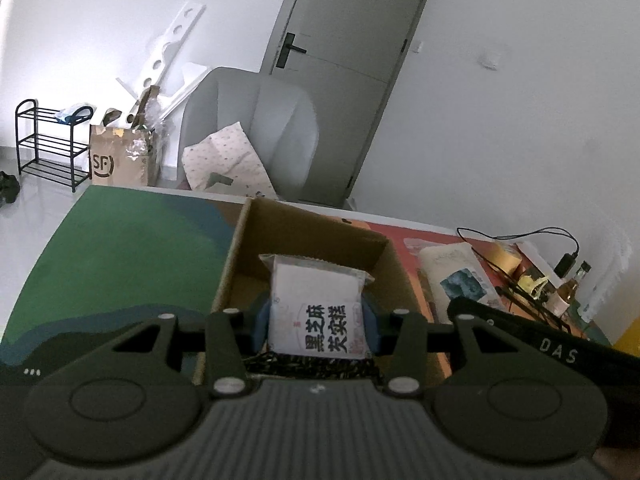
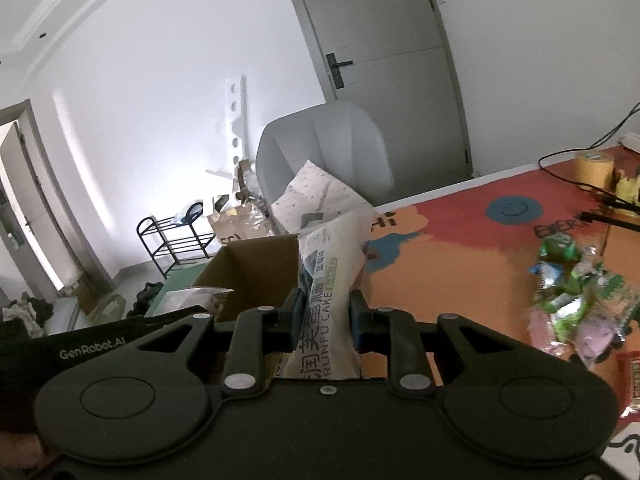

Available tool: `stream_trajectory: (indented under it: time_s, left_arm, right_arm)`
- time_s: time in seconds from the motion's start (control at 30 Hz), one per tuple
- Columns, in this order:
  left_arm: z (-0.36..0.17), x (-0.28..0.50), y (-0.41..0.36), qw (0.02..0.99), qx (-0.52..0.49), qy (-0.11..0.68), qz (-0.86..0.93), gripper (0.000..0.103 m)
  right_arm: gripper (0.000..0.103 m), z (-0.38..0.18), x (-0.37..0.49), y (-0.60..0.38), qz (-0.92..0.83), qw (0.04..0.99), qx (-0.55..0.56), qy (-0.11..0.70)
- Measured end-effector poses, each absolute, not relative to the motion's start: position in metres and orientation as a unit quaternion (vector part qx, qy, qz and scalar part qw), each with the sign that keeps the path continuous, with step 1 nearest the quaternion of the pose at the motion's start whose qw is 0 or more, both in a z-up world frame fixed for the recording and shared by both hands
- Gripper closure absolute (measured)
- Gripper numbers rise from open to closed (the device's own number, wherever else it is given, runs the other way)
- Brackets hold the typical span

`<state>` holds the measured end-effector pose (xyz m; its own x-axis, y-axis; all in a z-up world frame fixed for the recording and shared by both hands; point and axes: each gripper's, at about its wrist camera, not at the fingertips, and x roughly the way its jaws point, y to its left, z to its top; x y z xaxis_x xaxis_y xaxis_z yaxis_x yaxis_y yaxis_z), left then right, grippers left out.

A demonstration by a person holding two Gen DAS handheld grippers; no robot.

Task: Organize snacks
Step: 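Carry both packets to the box while the right tool releases the cake bag inside, then lower the white packet into the box and open the left tool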

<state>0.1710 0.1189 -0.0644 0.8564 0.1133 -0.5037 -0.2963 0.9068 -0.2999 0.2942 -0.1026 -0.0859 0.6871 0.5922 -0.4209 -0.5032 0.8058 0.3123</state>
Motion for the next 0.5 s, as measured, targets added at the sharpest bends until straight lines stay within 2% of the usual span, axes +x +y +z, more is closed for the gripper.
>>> stream_trajectory:
  time_s: [0.23, 0.27, 0.33, 0.5]
  left_arm:
    - [-0.066, 0.172, 0.126, 0.943, -0.192, 0.250, 0.105, 0.058]
    - [-0.067, 0.173, 0.126, 0.943, -0.193, 0.251, 0.104, 0.058]
    - [-0.069, 0.175, 0.126, 0.942, -0.194, 0.254, 0.102, 0.058]
    - [-0.073, 0.182, 0.124, 0.939, -0.194, 0.266, 0.097, 0.057]
  right_arm:
    - [0.078, -0.084, 0.295, -0.086, 0.326, 0.901, 0.095, 0.270]
    - [0.075, -0.084, 0.296, -0.085, 0.331, 0.898, 0.097, 0.274]
    - [0.059, -0.083, 0.296, -0.086, 0.334, 0.896, 0.106, 0.275]
    - [0.047, -0.083, 0.298, -0.100, 0.315, 0.902, 0.112, 0.273]
